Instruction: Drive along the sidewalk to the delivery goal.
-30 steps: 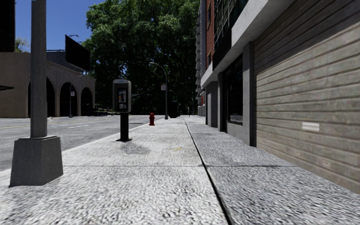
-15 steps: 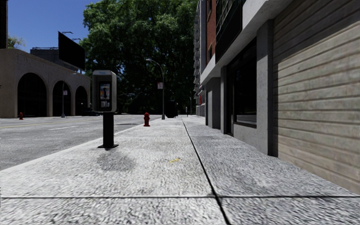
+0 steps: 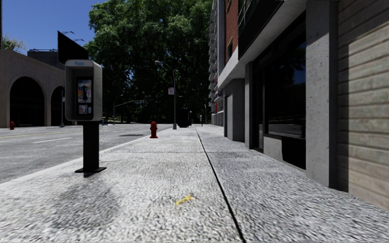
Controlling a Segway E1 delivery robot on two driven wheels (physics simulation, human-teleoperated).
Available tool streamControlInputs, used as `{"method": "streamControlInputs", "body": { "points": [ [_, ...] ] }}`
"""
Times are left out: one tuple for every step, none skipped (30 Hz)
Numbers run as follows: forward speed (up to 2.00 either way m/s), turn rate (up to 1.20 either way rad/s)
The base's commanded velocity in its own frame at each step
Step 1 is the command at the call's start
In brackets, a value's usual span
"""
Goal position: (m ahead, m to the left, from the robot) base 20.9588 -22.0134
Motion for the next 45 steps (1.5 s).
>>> {"method": "streamControlInputs", "body": {
  "points": [
    [2.00, 0.00],
    [2.00, 0.00],
    [2.00, 0.00],
    [2.00, 0.00],
    [2.00, 0.00],
    [2.00, 0.00],
    [2.00, 0.00],
    [2.00, 0.00],
    [2.00, 0.00],
    [2.00, 0.00],
    [2.00, 0.00],
    [2.00, 0.00],
    [2.00, 0.00],
    [2.00, 0.00],
    [2.00, 0.00],
    [2.00, 0.00],
    [2.00, 0.00],
    [2.00, 0.00],
    [2.00, 0.00],
    [2.00, 0.00],
    [2.00, 0.00],
    [2.00, 0.00],
    [2.00, 0.00],
    [2.00, 0.00],
    [2.00, 0.00],
    [2.00, 0.00],
    [2.00, 0.00],
    [2.00, 0.00],
    [2.00, 0.00],
    [2.00, 0.00],
    [2.00, 0.00],
    [2.00, 0.00],
    [2.00, 0.00],
    [2.00, 0.00],
    [2.00, 0.00],
    [2.00, 0.00],
    [2.00, 0.00],
    [2.00, 0.00],
    [2.00, 0.00],
    [2.00, 0.00],
    [2.00, 0.00],
    [2.00, 0.00],
    [2.00, 0.00],
    [2.00, 0.00],
    [2.00, 0.00]
  ]
}}
